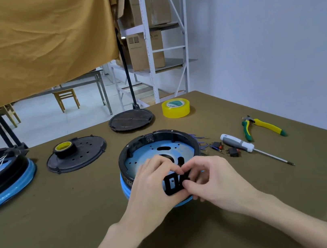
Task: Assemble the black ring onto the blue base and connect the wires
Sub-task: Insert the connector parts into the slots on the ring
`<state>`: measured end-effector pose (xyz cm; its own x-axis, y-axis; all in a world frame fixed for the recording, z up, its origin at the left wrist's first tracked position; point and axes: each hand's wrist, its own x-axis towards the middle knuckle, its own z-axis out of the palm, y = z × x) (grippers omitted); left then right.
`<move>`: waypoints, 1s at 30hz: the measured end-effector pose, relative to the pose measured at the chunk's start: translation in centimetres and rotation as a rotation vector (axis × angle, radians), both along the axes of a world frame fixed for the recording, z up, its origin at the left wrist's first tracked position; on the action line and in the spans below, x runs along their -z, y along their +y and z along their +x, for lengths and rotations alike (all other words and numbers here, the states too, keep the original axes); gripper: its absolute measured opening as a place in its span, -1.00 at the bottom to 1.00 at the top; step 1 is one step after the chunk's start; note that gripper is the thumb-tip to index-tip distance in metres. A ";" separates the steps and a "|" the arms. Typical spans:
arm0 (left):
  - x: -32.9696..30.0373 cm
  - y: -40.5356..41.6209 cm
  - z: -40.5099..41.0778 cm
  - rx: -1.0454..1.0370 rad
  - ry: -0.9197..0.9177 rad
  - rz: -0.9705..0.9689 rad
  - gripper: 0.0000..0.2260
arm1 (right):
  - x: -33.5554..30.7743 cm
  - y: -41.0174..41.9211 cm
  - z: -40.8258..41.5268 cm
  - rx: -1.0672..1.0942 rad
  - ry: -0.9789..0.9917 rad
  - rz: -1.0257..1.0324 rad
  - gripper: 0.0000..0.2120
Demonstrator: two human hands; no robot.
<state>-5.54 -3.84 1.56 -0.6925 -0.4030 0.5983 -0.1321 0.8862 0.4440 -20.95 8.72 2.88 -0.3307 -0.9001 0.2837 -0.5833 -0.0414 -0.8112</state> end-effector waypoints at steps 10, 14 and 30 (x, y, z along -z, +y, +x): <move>-0.3 -0.7 -0.2 -0.103 -0.234 -0.026 -0.56 | -0.3 -0.5 1.1 0.083 0.336 -0.086 -0.88; -0.7 -0.9 -0.3 -0.078 -0.252 0.040 -0.66 | 0.1 -0.6 1.1 0.063 0.340 -0.106 -0.91; -0.9 -1.0 0.0 0.002 -0.253 -0.022 -0.78 | -0.3 -1.4 -1.7 -0.064 0.494 -0.114 -0.91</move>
<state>-5.57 -4.86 2.44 -0.8221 -0.3907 0.4142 -0.2354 0.8956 0.3776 -22.61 7.33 3.18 -0.0771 -0.8682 0.4901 -0.8894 -0.1622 -0.4273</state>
